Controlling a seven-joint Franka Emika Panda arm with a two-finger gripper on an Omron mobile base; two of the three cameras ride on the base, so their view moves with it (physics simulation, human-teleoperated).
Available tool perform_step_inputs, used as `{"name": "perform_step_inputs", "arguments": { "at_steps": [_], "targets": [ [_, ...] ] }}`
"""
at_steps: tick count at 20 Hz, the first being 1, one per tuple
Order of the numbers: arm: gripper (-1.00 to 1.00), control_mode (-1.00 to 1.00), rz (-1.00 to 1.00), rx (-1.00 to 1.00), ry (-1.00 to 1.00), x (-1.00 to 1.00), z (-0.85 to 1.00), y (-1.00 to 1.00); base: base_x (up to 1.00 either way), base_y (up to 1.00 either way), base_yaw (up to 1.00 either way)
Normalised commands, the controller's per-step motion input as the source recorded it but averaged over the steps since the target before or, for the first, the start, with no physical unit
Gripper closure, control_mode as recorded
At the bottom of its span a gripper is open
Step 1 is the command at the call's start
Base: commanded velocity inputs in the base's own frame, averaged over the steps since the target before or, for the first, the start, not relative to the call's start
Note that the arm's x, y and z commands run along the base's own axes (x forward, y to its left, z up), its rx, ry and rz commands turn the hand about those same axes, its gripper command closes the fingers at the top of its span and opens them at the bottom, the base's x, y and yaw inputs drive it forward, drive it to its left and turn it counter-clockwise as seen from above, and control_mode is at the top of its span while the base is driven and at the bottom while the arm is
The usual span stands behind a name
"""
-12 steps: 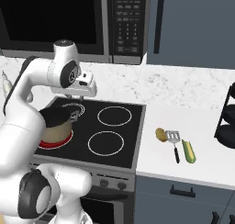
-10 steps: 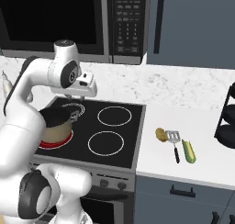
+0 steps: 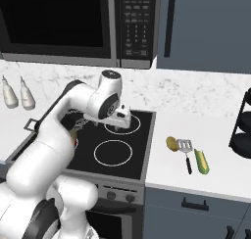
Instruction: Put the corn and potato in the pot. Retrieve the spatula and lightly stir the vegetables in the pot.
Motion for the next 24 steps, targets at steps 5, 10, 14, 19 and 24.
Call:
{"name": "perform_step_inputs", "arguments": {
  "at_steps": [5, 10, 14, 19, 24],
  "targets": [
    [-1.00, -1.00, 0.00, 0.02, 0.16, 0.61, -0.65, -1.00, 0.00, 0.00, 0.00],
    [-1.00, -1.00, 0.01, -0.05, 0.00, 0.80, -0.53, -0.92, 0.00, 0.00, 0.00],
    [-1.00, -1.00, 0.00, 0.00, 0.00, 0.00, -0.01, -0.09, 0.00, 0.00, 0.00],
    [-1.00, -1.00, 0.00, 0.00, 0.00, 0.06, -0.02, -0.07, 0.00, 0.00, 0.00],
    [-1.00, -1.00, 0.00, -0.04, 0.00, 0.24, -0.20, -0.39, 0.00, 0.00, 0.00]
  ]
}}
